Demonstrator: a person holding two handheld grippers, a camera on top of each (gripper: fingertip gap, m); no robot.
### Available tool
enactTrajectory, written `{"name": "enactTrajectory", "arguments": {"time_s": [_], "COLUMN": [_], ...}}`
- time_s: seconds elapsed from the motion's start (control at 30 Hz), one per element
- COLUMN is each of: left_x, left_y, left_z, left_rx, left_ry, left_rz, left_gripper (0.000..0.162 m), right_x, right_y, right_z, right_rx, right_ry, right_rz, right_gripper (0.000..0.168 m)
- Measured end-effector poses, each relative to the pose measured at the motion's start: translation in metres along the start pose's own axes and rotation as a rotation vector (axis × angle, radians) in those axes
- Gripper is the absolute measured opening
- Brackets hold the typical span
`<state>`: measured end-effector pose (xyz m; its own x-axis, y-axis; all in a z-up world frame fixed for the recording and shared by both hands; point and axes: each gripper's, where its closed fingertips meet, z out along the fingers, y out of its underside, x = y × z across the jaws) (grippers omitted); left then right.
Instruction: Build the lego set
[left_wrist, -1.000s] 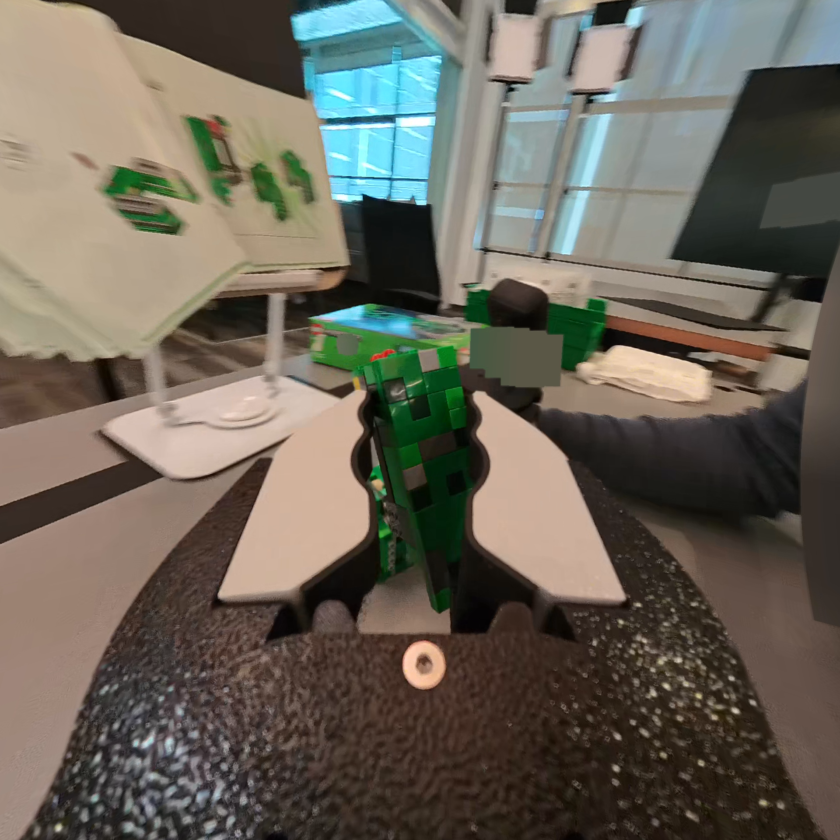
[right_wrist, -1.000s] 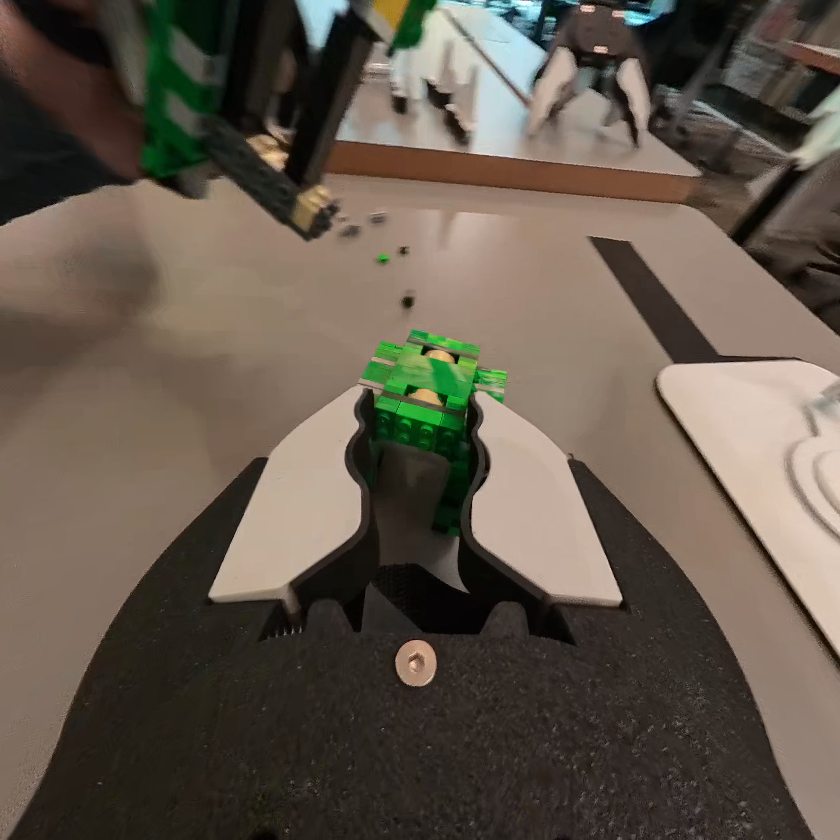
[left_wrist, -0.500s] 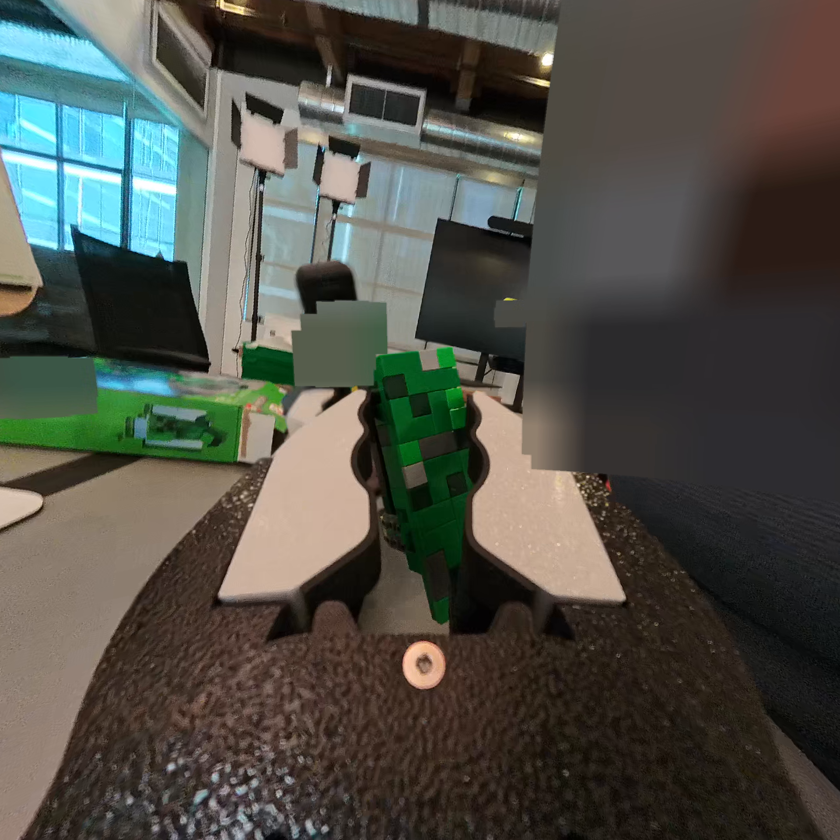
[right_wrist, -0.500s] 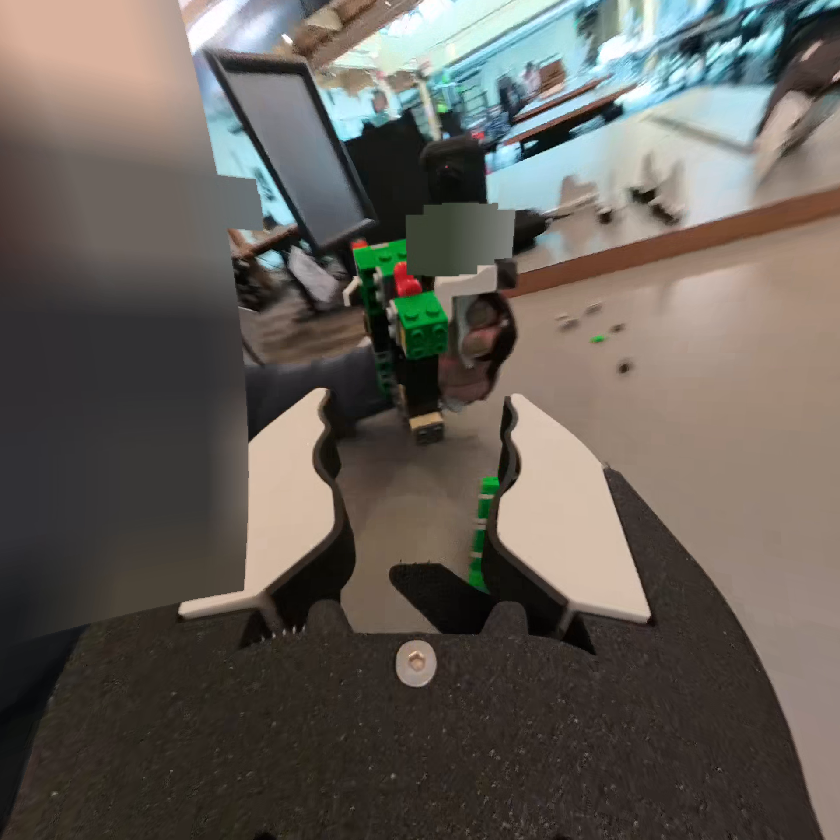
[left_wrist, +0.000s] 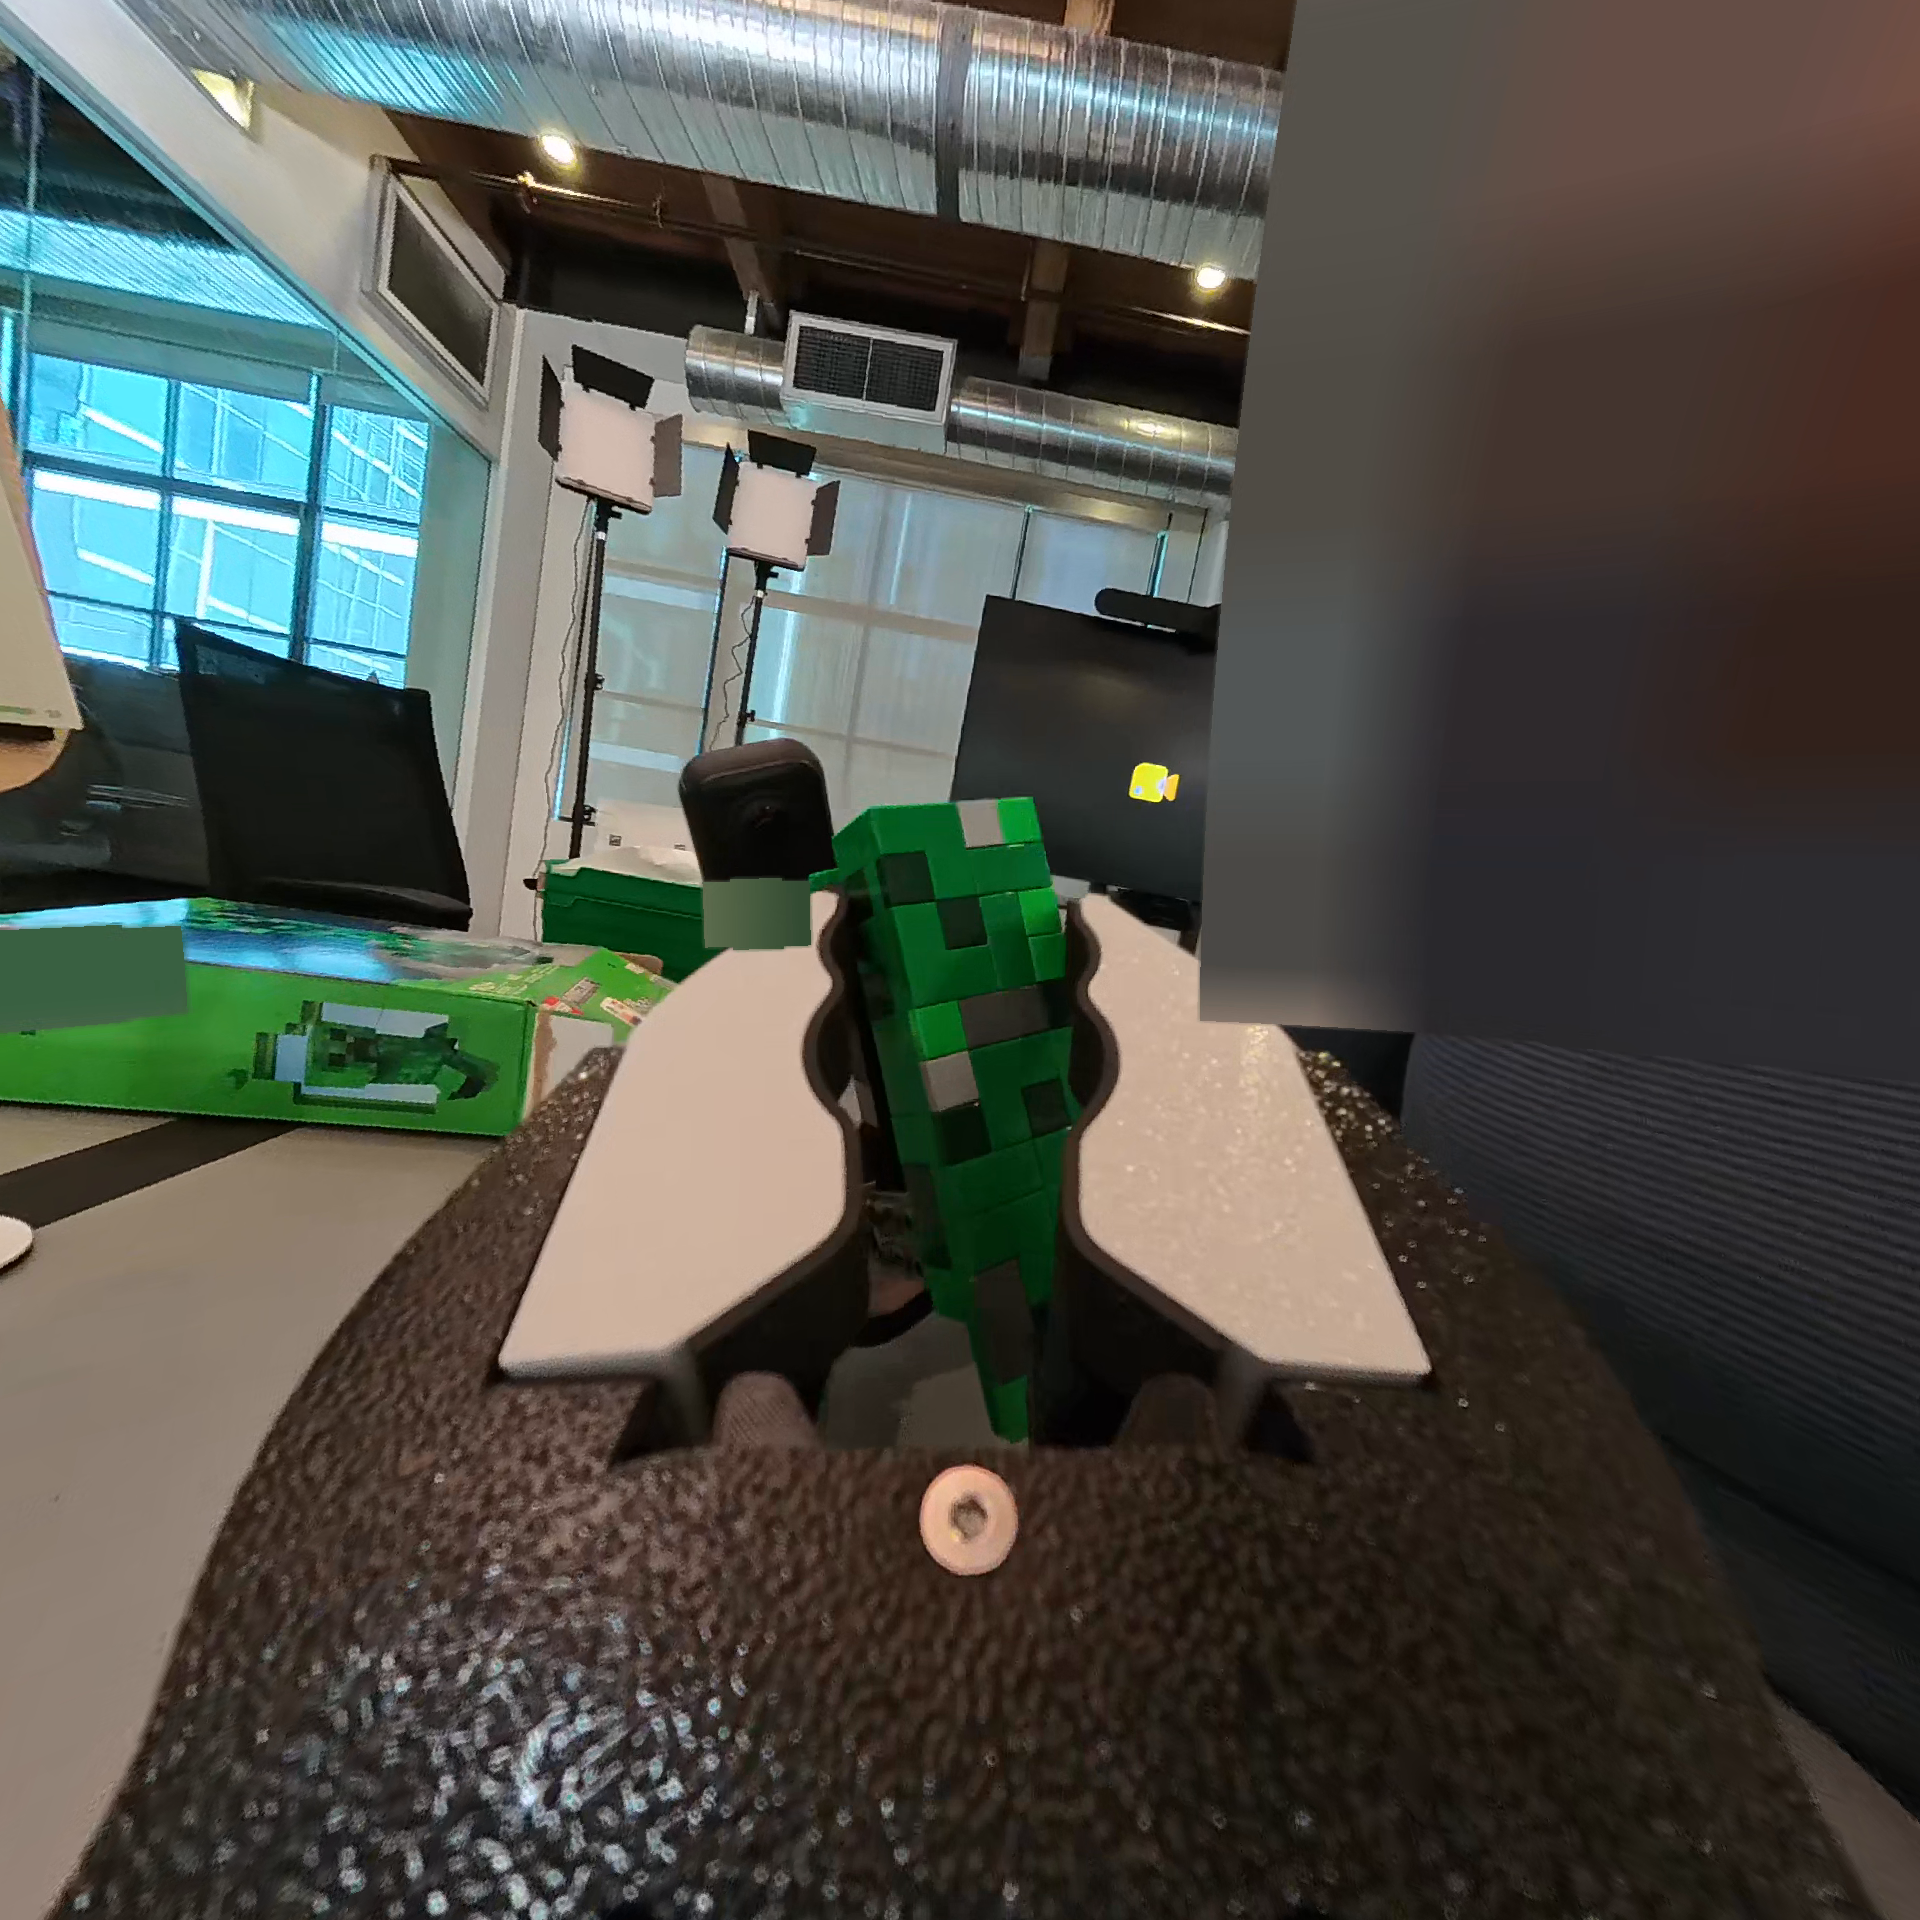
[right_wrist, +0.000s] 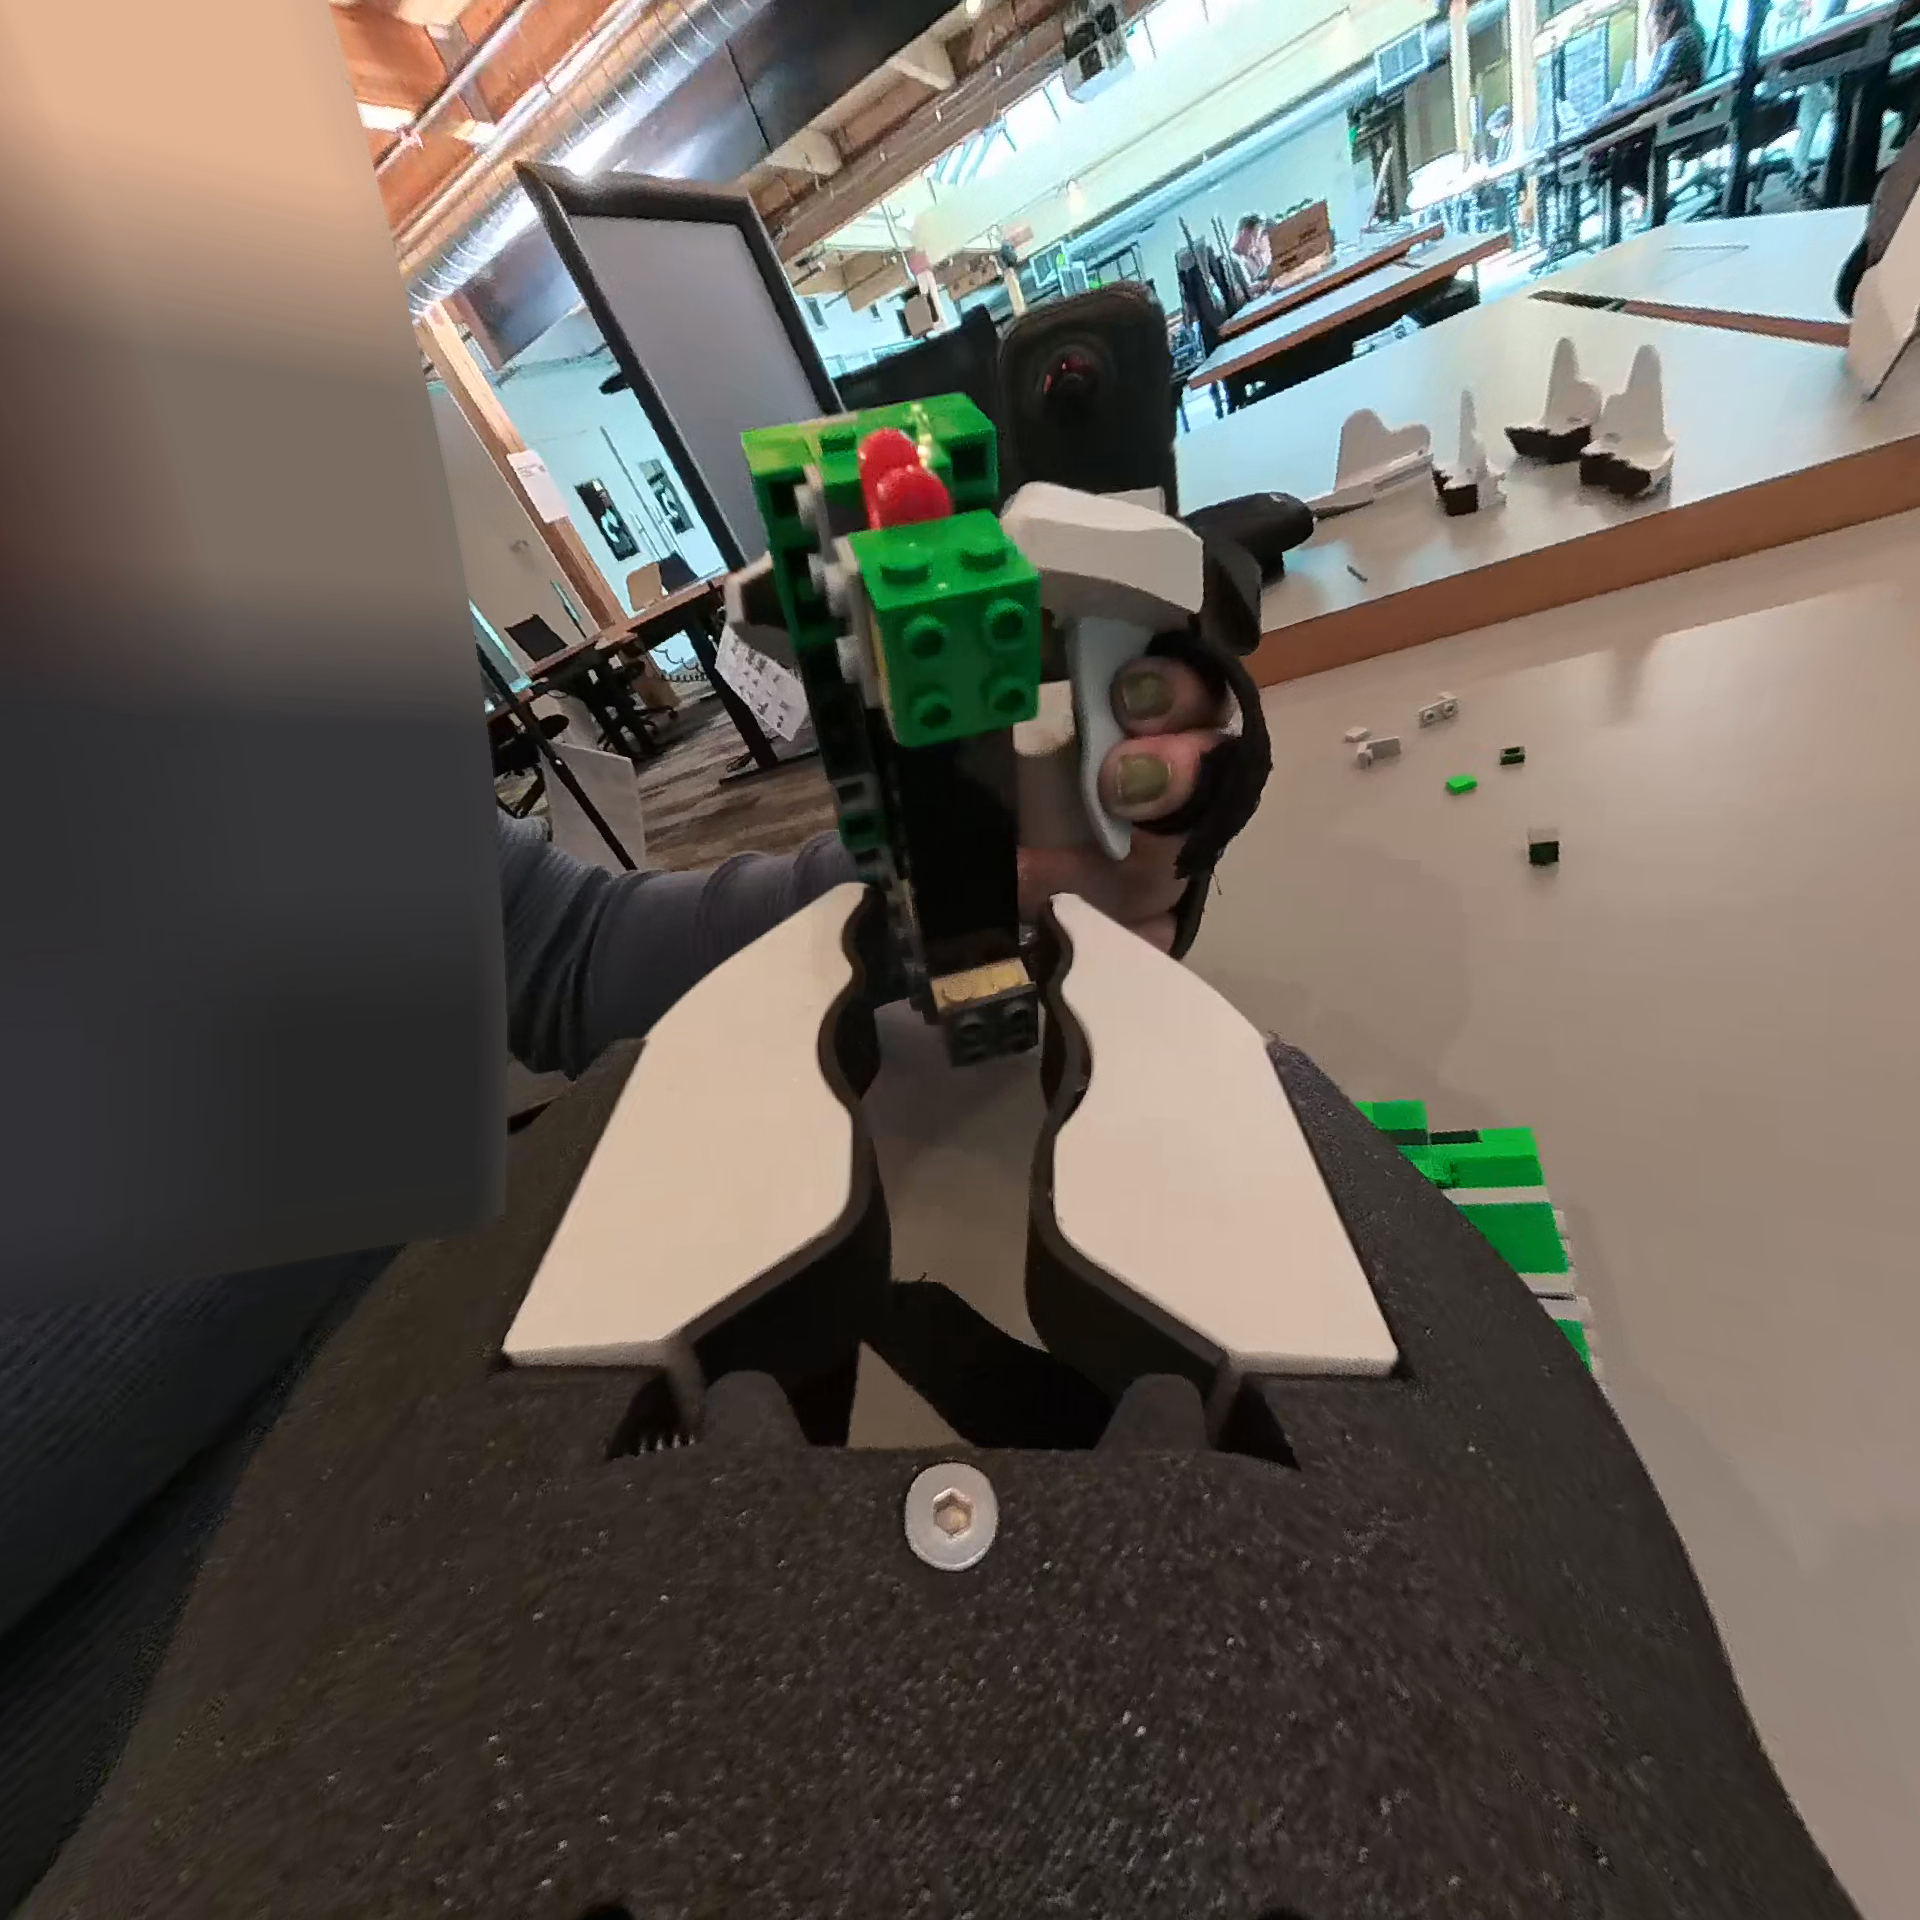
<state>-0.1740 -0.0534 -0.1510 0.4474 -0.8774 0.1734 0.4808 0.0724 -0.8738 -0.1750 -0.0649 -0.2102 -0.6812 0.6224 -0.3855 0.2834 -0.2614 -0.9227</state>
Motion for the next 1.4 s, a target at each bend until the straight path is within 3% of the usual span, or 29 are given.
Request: {"name": "enactTrajectory", "arguments": {"time_s": [0.33,0.5,0.63,0.87,1.17,1.4], "left_x": [-0.013,-0.026,-0.029,-0.035,0.015,0.046], "left_y": [0.004,0.022,0.035,0.037,0.050,0.072], "left_z": [-0.007,-0.015,-0.023,-0.043,-0.032,-0.017], "left_rx": [-0.055,-0.235,-0.354,-0.358,-0.461,-0.482], "left_ry": [-0.112,-0.254,-0.327,-0.426,-0.443,-0.378], "left_rz": [0.015,-0.021,-0.037,-0.075,0.090,0.056], "left_gripper": [0.040,0.070,0.064,0.066,0.067,0.063], "right_x": [0.006,0.010,0.014,0.019,-0.022,-0.043], "right_y": [0.002,0.002,0.001,0.010,0.045,0.070], "right_z": [-0.006,-0.009,-0.010,-0.010,-0.009,-0.049], "right_rx": [0.008,0.012,0.004,-0.076,-0.299,-0.302], "right_ry": [0.034,0.068,0.103,0.158,0.222,0.408], "right_rz": [-0.004,-0.025,-0.045,-0.103,-0.373,-0.412], "right_gripper": [0.024,0.024,0.022,0.018,0.018,0.018]}}
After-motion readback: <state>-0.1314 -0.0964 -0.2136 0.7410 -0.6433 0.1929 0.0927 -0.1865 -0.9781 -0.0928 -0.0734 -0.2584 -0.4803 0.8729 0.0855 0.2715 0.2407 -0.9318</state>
